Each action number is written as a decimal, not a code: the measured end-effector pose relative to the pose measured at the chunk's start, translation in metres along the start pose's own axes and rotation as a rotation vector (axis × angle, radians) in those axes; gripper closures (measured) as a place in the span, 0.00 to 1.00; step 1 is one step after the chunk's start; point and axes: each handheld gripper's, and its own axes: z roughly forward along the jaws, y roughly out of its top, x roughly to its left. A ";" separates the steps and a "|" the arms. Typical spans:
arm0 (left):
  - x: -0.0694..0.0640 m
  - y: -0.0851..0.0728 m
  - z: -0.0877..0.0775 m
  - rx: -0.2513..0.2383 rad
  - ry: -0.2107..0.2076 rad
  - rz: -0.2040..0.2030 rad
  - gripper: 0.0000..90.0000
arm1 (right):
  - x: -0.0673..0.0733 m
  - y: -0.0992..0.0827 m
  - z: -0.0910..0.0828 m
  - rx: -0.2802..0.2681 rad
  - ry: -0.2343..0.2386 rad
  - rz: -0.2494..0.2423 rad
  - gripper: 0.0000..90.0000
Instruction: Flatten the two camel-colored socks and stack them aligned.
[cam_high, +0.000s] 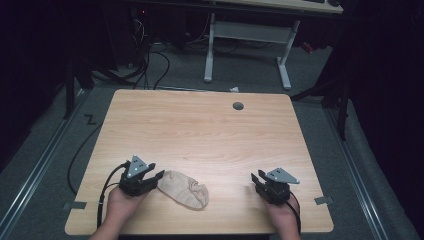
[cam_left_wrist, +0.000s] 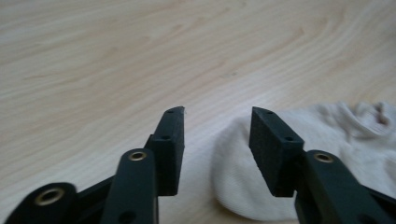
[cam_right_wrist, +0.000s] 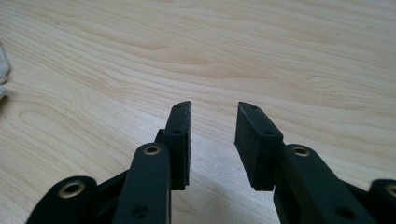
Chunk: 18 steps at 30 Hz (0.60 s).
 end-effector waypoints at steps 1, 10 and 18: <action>0.005 -0.001 0.001 0.002 0.007 -0.012 0.69 | 0.001 0.000 -0.001 -0.003 0.001 -0.002 0.74; 0.025 -0.011 0.026 0.142 0.045 0.001 0.87 | -0.003 -0.003 -0.001 0.012 0.014 0.024 0.74; -0.007 -0.015 0.030 0.204 -0.053 0.096 0.90 | 0.004 -0.003 -0.001 0.017 0.021 0.001 0.74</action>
